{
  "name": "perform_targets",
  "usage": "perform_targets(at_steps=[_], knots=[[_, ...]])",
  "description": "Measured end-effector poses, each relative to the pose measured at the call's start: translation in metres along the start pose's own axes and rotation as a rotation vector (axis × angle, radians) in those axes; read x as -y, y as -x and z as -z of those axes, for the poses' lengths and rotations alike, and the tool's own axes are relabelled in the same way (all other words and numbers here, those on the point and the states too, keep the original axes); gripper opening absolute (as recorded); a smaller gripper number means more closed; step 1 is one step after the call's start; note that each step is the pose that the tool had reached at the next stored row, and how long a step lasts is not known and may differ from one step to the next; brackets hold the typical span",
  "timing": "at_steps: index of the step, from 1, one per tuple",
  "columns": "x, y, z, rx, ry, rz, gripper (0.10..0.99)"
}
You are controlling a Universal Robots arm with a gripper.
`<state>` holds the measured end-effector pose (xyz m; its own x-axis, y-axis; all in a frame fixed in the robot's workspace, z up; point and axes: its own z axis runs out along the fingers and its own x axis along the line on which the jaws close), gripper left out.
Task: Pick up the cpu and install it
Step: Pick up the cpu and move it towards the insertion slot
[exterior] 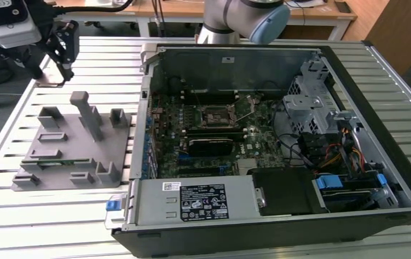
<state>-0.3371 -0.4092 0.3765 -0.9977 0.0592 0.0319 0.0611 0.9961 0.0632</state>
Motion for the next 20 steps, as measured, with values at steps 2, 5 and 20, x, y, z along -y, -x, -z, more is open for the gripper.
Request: perform_targets(at_steps=[2, 5, 20], knots=[[-0.0003, 0.0048, 0.0001, -0.0005, 0.000, 0.000, 0.533], [-0.0007, 0.0089, 0.0002, -0.0007, 0.000, 0.000, 0.533], [-0.0024, 0.0310, 0.0009, -0.0012, 0.000, 0.000, 0.533]])
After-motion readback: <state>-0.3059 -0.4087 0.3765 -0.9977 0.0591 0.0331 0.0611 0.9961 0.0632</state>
